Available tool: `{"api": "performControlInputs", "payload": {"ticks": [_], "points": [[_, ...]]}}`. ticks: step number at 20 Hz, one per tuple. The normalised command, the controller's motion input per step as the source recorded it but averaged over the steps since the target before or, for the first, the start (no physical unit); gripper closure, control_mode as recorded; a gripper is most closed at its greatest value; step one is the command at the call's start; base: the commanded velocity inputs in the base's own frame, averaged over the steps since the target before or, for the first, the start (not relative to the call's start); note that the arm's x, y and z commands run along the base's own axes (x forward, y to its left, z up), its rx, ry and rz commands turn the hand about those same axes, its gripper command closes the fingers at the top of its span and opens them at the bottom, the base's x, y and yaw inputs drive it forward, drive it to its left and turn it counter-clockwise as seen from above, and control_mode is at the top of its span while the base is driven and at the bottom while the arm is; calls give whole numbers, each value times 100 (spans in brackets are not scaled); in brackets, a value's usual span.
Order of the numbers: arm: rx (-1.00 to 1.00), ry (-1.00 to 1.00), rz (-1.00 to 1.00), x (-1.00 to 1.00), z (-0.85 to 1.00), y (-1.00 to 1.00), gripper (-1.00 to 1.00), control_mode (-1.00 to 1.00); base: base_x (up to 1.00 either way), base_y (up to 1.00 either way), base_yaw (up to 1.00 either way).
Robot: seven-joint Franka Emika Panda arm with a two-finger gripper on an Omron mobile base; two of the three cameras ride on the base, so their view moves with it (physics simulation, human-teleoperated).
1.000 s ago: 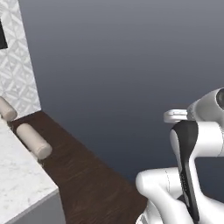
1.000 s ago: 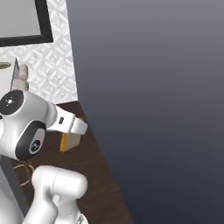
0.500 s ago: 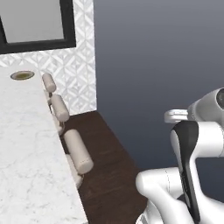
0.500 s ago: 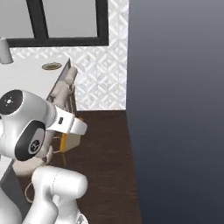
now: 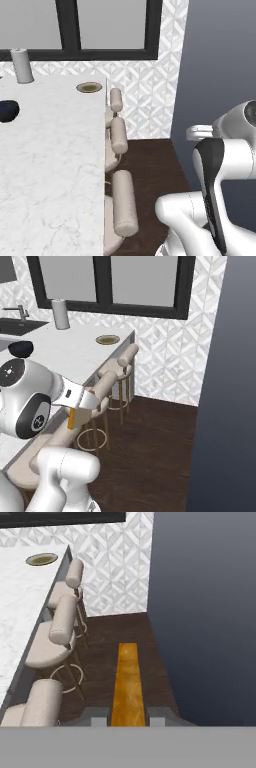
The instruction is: Start the toaster. Once the lever pops up, take the bread to the plate on the dining counter.
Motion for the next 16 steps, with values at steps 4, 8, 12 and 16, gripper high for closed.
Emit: {"api": "performControlInputs", "payload": {"ticks": [4,8,12,16], "points": [[0,0,0,0,0,0,100,100,99,-54,50],[0,0,0,0,0,0,100,100,87,-78,33],[0,0,0,0,0,0,100,100,82,-58,10],[0,0,0,0,0,0,100,100,73,-53,0]]}}
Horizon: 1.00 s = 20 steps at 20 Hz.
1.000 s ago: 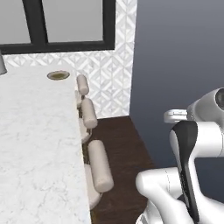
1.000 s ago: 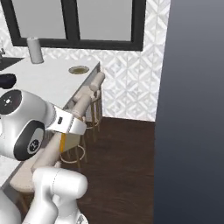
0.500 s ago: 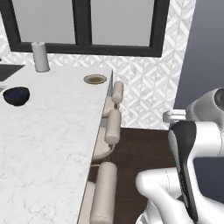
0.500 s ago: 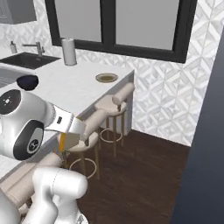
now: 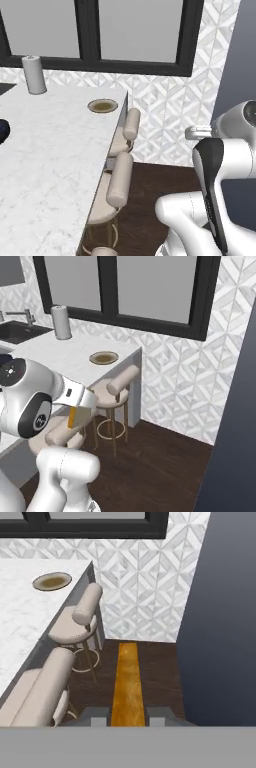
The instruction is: Start the toaster. Once the lever pops up, take the bread to the plate on the dining counter.
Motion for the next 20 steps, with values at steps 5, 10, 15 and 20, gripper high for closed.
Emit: {"api": "performControlInputs", "payload": {"ticks": [5,10,15,20], "points": [[0,0,0,0,0,0,100,100,73,-62,0],[0,0,0,0,0,0,100,100,81,-56,0],[0,0,0,0,0,0,100,100,92,-27,4],[0,0,0,0,0,0,100,100,88,-3,19]]}}
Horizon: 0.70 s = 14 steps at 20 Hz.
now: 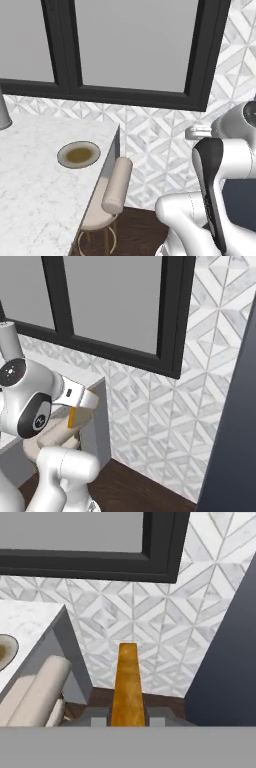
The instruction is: Start the toaster. Once the lever pops up, take the bread to the plate on the dining counter.
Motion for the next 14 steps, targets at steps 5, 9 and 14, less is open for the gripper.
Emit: {"api": "performControlInputs", "payload": {"ticks": [5,9,14], "points": [[-1,0,10,8,-3,5,100,-100,51,3,32],[-3,0,55,39,-7,39,100,-100,0,0,0],[-4,2,56,35,0,66,100,-100,0,0,0]]}}
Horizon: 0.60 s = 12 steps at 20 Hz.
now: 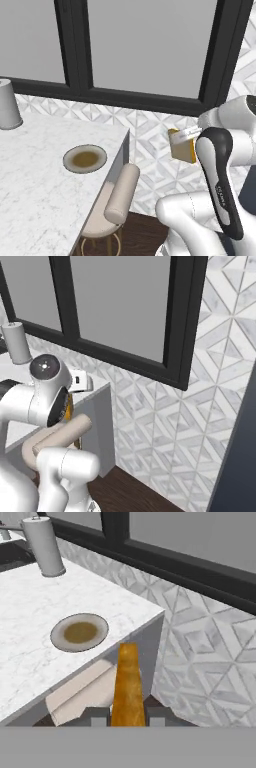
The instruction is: Start the toaster. Once the lever pops up, take the bread to the plate on the dining counter.
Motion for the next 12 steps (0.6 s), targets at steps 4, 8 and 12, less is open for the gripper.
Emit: {"api": "performControlInputs", "payload": {"ticks": [4,8,12], "points": [[2,17,24,17,1,84,100,-100,0,0,0],[20,31,10,15,2,59,100,-100,0,0,0],[38,35,12,19,-12,13,100,-100,0,0,0]]}}
